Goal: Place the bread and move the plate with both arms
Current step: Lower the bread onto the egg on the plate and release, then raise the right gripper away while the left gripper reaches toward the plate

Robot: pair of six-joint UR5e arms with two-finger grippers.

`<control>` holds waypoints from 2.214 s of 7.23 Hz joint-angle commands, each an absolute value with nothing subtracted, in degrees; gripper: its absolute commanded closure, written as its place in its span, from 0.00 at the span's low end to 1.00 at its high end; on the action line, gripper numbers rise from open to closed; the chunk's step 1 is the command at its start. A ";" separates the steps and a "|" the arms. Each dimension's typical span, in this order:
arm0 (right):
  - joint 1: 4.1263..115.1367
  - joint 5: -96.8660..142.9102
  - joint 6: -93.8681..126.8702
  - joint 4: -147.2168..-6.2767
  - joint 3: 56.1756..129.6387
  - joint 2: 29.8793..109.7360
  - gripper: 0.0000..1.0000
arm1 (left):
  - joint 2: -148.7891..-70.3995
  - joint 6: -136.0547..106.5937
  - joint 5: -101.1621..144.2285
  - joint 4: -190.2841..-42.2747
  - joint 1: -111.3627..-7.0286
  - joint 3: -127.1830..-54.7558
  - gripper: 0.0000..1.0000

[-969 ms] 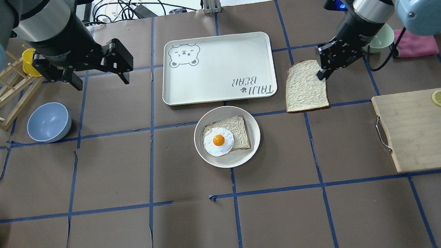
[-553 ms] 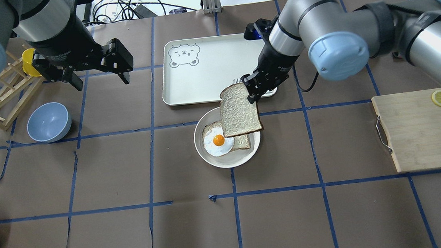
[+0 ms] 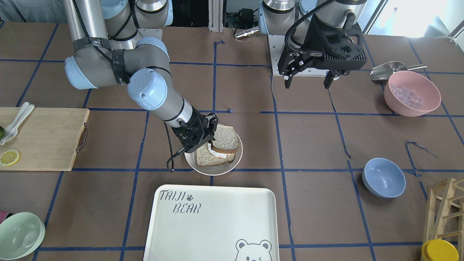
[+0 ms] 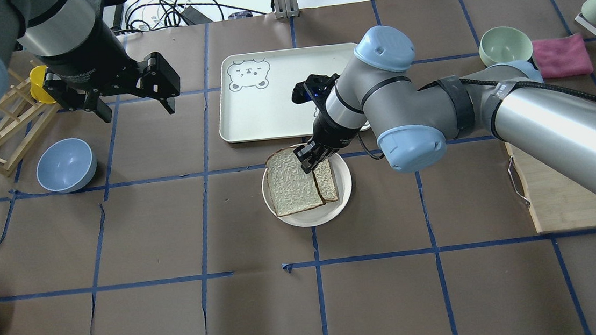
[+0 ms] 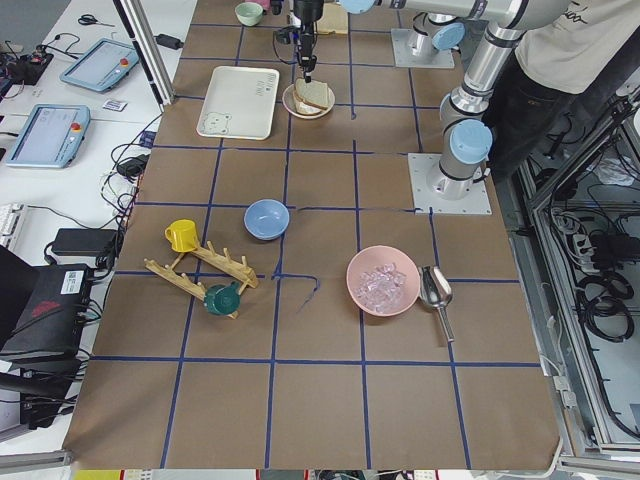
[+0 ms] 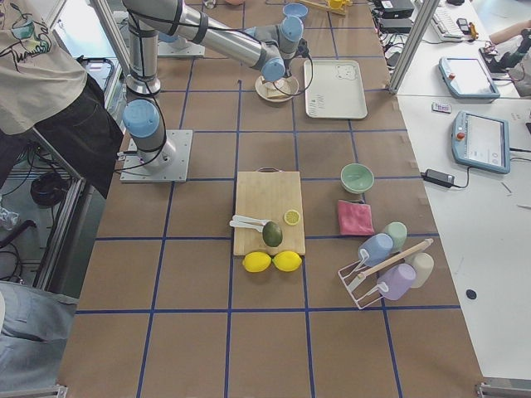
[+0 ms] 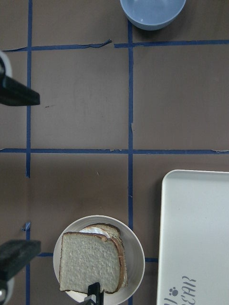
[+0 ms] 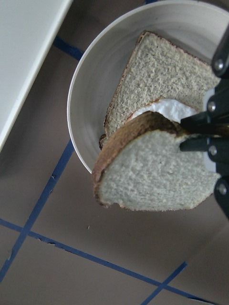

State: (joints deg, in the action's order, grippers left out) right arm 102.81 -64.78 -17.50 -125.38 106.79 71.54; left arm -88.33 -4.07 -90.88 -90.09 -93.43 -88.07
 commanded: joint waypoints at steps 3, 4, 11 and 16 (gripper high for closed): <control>101.87 -64.51 -22.42 -125.77 109.16 70.84 1.00 | -88.33 -4.04 -90.88 -90.09 -93.43 -88.07 0.00; 101.87 -64.60 -22.15 -126.12 109.07 70.75 1.00 | -88.33 -4.04 -90.88 -90.09 -93.43 -88.07 0.00; 100.63 -64.25 -21.97 -127.00 108.81 69.78 0.39 | -88.33 -4.04 -90.88 -90.09 -93.43 -88.07 0.00; 100.46 -71.79 -20.66 -108.56 89.12 70.05 0.00 | -88.33 -4.04 -90.88 -90.09 -93.43 -88.07 0.00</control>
